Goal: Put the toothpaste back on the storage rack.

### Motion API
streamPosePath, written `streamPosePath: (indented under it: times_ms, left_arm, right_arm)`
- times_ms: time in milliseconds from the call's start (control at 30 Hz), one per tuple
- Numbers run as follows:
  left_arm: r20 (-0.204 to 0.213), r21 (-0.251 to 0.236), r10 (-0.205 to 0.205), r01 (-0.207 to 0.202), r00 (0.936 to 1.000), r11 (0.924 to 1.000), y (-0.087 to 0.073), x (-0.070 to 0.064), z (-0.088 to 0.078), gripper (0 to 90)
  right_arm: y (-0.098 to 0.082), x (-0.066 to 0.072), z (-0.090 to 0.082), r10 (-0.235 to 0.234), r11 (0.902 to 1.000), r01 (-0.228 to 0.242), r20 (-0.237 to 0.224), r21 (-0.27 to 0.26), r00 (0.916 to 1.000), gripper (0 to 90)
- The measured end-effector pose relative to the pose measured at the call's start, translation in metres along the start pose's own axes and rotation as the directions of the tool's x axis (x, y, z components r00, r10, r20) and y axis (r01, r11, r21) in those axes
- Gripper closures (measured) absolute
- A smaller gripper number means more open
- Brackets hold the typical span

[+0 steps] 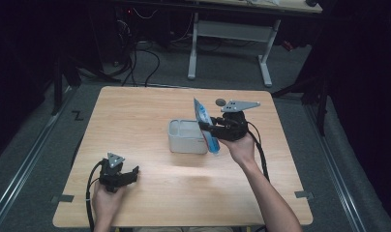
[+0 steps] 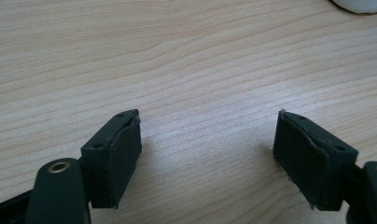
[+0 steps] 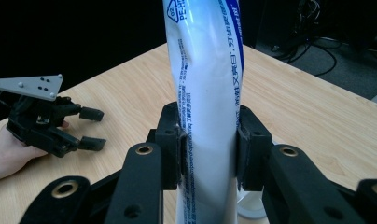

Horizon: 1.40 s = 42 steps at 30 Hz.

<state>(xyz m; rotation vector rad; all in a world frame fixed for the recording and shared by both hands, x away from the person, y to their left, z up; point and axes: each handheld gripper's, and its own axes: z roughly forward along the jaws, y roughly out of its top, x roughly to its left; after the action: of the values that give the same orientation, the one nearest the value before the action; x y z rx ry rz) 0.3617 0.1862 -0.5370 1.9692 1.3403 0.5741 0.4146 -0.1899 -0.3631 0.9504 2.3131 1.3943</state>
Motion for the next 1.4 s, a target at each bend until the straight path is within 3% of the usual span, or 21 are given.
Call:
streamPosePath:
  times_ms: [567,767,867,1400]
  left_arm:
    - [-0.001,0.000,0.001,-0.001,1.0000,1.0000,0.000,0.000,0.000,23.7]
    - [-0.001,0.001,0.002,-0.002,1.0000,1.0000,0.000,0.000,0.000,23.7]
    - [-0.001,0.000,0.001,-0.001,1.0000,1.0000,0.000,0.000,0.000,23.7]
    - [-0.001,0.000,0.000,0.000,1.0000,1.0000,0.000,0.000,0.000,23.7]
  right_arm:
    - [0.022,-0.010,0.007,0.021,0.9988,-0.021,0.000,-0.044,0.9998,67.9]
    - [0.028,-0.013,0.008,0.019,0.9990,-0.018,0.022,-0.040,0.9996,67.9]
    - [0.032,-0.016,0.009,0.032,0.9978,-0.031,0.008,-0.059,0.9995,67.9]
    - [0.048,-0.017,0.028,0.038,0.9954,-0.037,0.011,-0.088,0.9992,67.9]
